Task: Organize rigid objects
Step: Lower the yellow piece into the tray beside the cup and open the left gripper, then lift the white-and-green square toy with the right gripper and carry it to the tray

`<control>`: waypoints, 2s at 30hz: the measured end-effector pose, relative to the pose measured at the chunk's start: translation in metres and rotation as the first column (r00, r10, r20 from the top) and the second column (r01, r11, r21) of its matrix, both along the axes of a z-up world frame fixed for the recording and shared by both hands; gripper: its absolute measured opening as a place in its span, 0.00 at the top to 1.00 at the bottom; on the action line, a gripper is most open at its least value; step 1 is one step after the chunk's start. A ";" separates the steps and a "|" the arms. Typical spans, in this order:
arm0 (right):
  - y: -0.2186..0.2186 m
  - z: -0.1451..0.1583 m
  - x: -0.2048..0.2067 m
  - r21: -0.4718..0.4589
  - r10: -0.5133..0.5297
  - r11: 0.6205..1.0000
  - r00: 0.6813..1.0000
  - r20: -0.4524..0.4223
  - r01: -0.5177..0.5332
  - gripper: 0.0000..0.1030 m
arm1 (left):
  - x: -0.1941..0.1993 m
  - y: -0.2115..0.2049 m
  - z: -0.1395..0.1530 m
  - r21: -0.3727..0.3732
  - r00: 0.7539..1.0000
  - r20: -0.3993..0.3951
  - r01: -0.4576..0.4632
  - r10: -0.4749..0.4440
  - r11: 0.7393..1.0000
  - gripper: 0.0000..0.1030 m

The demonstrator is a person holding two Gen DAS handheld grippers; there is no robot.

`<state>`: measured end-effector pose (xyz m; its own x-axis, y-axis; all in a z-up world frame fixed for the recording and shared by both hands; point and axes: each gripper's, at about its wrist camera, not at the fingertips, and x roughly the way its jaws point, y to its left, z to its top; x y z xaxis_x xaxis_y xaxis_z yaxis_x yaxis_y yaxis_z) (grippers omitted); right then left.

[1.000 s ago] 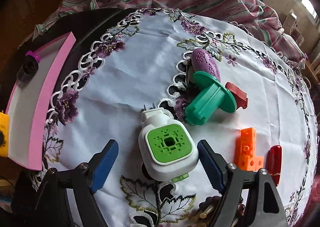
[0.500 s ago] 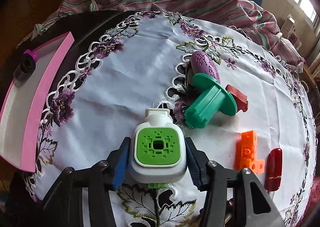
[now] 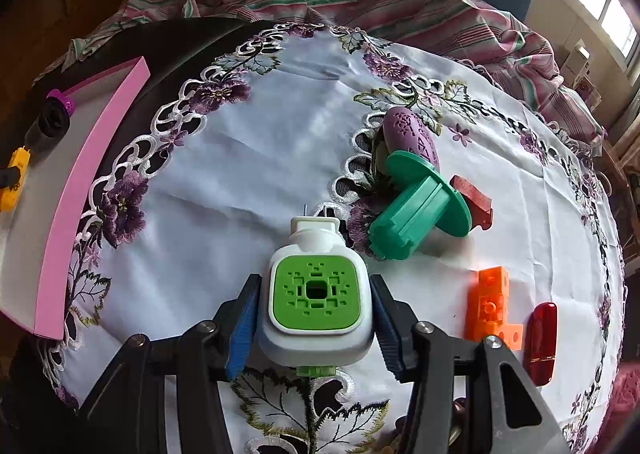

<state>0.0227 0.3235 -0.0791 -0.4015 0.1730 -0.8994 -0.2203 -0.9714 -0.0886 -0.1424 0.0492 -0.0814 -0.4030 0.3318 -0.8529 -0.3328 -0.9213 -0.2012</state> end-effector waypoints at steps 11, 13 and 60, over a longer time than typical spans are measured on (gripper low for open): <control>0.001 0.000 -0.001 0.001 0.001 1.000 1.000 -0.004 -0.001 0.49 | -0.009 0.002 -0.012 -0.034 1.000 -0.004 -0.027 0.027 0.999 0.66; 0.001 0.000 -0.001 0.000 0.000 1.000 1.000 -0.004 0.000 0.49 | -0.004 0.003 -0.010 -0.050 1.000 -0.019 -0.024 0.023 0.998 0.66; -0.004 0.001 -0.001 0.051 0.019 0.999 1.000 -0.011 -0.018 0.49 | 0.092 -0.007 0.028 -0.076 0.986 -0.157 -0.069 0.057 0.995 0.54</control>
